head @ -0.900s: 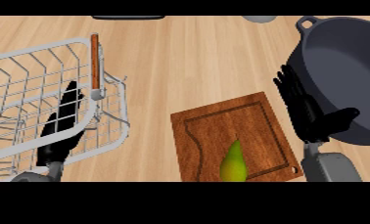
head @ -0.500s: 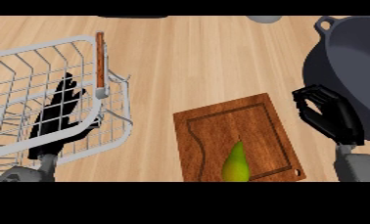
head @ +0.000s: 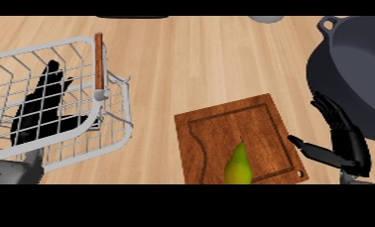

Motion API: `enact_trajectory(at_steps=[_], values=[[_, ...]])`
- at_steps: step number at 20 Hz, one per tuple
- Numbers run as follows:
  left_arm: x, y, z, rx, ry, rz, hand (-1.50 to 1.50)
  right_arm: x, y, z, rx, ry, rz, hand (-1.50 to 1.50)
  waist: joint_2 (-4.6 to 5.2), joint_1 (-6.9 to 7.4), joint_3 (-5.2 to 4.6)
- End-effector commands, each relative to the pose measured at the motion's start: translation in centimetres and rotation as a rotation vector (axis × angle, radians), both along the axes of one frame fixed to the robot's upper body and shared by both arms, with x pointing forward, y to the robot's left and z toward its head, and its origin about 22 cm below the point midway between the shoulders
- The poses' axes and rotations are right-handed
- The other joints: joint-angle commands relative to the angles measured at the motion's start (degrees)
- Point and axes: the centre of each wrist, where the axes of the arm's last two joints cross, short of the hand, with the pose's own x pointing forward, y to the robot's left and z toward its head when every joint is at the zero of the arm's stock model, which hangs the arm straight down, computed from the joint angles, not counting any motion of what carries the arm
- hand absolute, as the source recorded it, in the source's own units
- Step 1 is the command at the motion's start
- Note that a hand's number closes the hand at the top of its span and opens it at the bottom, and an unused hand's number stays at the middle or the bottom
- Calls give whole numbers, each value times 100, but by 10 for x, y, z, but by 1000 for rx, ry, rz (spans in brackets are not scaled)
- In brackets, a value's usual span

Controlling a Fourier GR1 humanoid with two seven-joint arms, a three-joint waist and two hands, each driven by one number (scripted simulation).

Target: Pick the pear from the cutting board and place it in the pot

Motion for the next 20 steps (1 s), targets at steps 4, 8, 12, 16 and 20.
enact_trajectory(at_steps=[4,8,12,16,20], values=[[18,-23,31,-59,-103,-46,0,2,-16,52,-128,89,205,-150,-57,-59,83],[15,-17,34,-36,-103,-72,0,14,-1,77,-304,271,400,-150,-63,39,76],[10,-23,24,-54,-98,-62,0,11,21,105,-464,376,524,-150,-87,3,71],[15,-11,30,-29,-87,-55,0,30,57,139,-557,460,591,-150,-60,90,73],[26,-20,30,-48,-87,-51,0,14,82,136,-561,532,667,-150,-51,-33,83]])
